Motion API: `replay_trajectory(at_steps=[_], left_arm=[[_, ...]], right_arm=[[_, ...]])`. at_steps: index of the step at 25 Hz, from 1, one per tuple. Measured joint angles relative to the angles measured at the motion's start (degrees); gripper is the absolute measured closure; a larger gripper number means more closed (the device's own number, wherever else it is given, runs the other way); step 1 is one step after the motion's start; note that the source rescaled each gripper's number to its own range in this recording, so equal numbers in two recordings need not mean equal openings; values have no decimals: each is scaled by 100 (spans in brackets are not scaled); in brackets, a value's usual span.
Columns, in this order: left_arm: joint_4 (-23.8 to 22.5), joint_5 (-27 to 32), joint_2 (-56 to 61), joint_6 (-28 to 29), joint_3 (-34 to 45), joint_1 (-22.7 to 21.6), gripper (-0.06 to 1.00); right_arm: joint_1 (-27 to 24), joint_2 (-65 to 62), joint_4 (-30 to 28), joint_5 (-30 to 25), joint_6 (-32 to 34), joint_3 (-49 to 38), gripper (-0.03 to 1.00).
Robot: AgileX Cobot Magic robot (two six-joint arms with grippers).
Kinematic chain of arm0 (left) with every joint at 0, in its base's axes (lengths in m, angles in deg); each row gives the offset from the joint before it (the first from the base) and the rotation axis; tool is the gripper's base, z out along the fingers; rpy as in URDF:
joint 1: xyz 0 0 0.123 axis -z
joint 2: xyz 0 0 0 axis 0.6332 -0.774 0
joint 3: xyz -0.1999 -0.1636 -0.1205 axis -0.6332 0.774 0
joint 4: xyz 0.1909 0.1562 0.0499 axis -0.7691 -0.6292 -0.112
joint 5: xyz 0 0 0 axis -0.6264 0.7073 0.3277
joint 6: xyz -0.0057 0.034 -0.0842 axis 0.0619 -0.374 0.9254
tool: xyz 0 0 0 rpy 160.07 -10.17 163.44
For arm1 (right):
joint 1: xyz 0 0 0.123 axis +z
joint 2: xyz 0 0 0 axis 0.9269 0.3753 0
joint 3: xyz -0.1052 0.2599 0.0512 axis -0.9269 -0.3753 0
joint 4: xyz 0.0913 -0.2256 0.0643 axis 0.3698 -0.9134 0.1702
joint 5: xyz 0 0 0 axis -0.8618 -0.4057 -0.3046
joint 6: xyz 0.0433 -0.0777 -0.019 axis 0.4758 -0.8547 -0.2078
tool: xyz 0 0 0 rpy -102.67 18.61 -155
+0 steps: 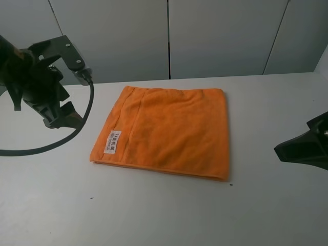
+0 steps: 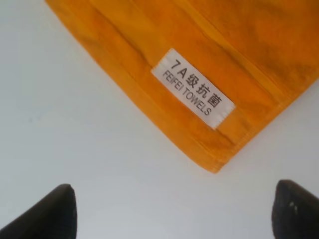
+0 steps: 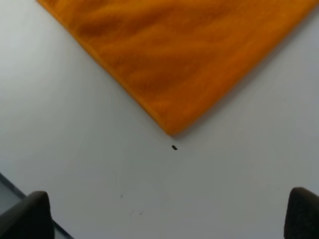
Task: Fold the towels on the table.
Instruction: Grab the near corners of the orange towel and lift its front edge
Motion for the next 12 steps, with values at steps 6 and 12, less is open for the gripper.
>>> replay_trajectory(at_steps=[6, 12], left_arm=[[-128, 79, -765, -688, -238, 4, -6], [-507, 216, -884, -1532, -249, 4, -6]], right_arm=[[810, 1471, 0, 177, -707, 332, -3], [1625, 2622, -288, 439, -798, 710, -3]])
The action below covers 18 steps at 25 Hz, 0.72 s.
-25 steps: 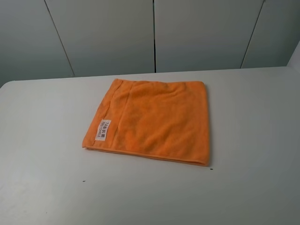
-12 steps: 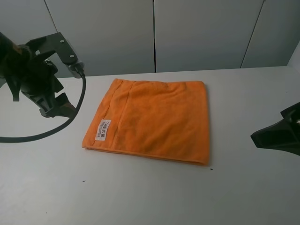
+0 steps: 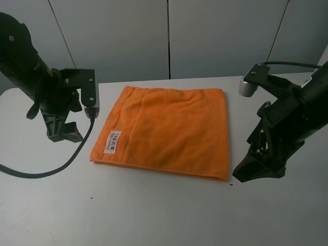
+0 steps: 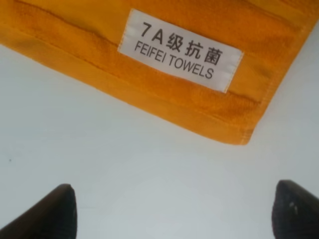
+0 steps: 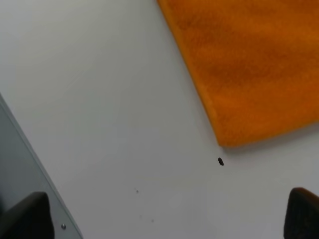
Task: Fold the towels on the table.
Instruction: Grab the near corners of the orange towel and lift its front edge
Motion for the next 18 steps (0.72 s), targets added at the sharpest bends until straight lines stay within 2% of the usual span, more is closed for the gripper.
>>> replay_trajectory(at_steps=[2, 5, 7, 10, 18], left_arm=[[-12, 39, -11, -388, 0, 0, -6], [2, 47, -91, -696, 0, 0, -6], [66, 47, -189, -772, 0, 0, -6], [241, 70, -342, -832, 0, 9, -6], [276, 72, -769, -1149, 12, 374, -6]], right_arm=[[395, 337, -479, 69, 246, 147, -3], [999, 802, -1399, 480, 960, 223, -3], [1313, 1044, -1806, 741, 1295, 248, -3], [1569, 1329, -1946, 982, 1426, 248, -3], [1622, 1545, -1970, 1445, 1353, 248, -3]])
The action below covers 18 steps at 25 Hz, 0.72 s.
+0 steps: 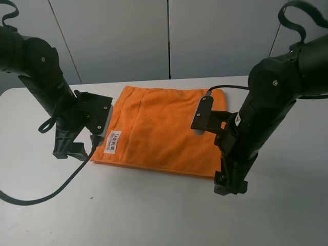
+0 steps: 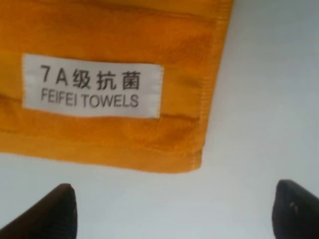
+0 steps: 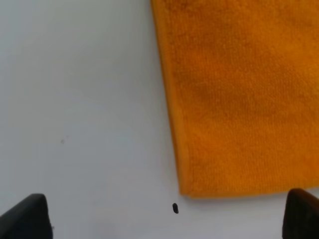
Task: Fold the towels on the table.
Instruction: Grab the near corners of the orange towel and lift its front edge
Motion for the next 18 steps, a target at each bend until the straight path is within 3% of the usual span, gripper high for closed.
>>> replay_trajectory(at_steps=[18], left_arm=[[-40, -261, -316, -18, 45, 195, -6]], right_arm=[[0, 597, 0, 614, -380, 71, -3]])
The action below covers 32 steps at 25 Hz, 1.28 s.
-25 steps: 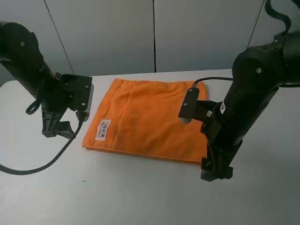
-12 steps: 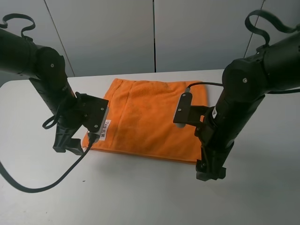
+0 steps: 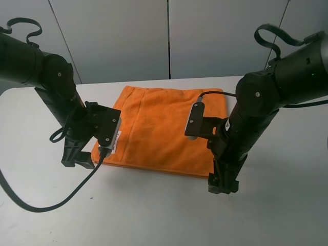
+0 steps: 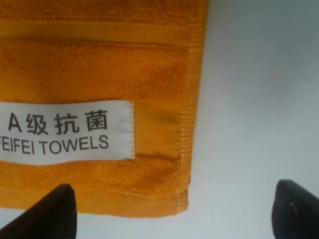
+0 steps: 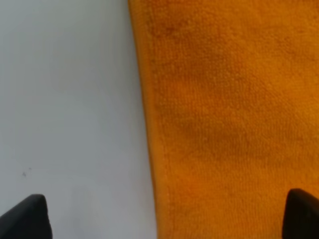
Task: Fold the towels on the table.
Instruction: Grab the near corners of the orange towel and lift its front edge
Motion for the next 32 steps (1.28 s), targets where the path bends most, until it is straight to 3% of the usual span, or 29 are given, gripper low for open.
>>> replay_trajectory(at_steps=[15, 32], left_arm=[[-7, -55, -386, -114, 0, 0, -6], [205, -391, -468, -169, 0, 0, -6]], right_arm=[[0, 0, -394, 46, -147, 0, -3], [0, 2, -433, 46, -158, 0, -3]])
